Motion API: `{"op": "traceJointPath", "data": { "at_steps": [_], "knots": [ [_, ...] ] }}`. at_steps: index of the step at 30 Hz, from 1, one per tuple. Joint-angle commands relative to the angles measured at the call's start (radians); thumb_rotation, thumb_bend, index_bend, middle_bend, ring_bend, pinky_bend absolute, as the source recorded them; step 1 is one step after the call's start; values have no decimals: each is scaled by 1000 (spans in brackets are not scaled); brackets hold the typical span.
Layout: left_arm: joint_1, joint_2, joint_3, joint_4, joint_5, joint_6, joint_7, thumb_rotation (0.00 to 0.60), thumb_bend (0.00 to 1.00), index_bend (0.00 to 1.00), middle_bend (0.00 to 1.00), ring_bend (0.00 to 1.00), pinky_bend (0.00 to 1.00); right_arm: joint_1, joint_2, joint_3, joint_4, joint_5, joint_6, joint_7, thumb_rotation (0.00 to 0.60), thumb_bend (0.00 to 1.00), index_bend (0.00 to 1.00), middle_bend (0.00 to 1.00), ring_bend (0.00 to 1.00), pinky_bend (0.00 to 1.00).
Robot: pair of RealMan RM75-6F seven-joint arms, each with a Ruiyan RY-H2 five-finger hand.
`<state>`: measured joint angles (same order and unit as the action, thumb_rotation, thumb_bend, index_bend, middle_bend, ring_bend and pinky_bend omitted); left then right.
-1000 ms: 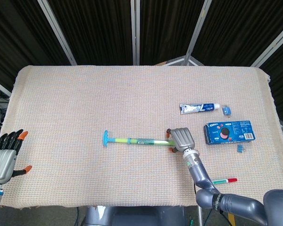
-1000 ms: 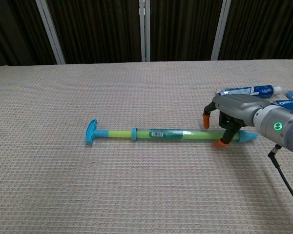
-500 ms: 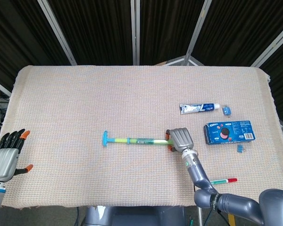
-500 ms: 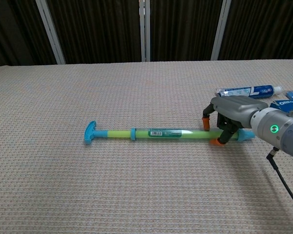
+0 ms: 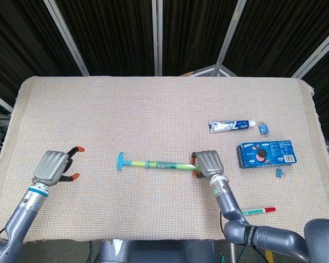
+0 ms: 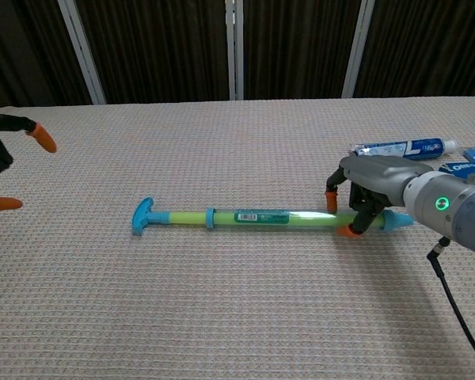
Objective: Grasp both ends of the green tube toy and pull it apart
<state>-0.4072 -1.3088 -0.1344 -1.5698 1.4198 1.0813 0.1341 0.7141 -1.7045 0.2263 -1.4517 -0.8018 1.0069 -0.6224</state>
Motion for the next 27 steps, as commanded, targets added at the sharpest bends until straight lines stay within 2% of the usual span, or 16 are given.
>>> {"op": "traceJointPath", "data": {
  "at_steps": [1, 6, 14, 19, 27],
  "knots": [
    [-100, -92, -24, 76, 2, -111, -13, 600, 270, 325, 891, 871, 984, 12, -1, 4, -20, 29, 14, -29, 600, 384, 688, 1000, 1000, 1000],
    [-174, -177, -43, 149, -25, -181, -11, 600, 285, 343, 891, 872, 984, 22, -5, 4, -31, 51, 25, -47, 600, 384, 688, 1000, 1000, 1000],
    [-237, -277, -40, 246, -48, -228, -13, 600, 302, 375, 890, 872, 984, 35, -7, 1, -35, 61, 31, -53, 600, 384, 689, 1000, 1000, 1000],
    [-249, -300, -32, 256, -67, -251, -31, 600, 307, 393, 890, 872, 984, 40, -7, 1, -33, 63, 34, -53, 600, 385, 689, 1000, 1000, 1000],
    [-242, -276, -24, 207, -97, -239, -47, 600, 307, 412, 890, 872, 984, 46, -9, -3, -29, 69, 42, -51, 600, 384, 692, 1000, 1000, 1000]
  ]
}}
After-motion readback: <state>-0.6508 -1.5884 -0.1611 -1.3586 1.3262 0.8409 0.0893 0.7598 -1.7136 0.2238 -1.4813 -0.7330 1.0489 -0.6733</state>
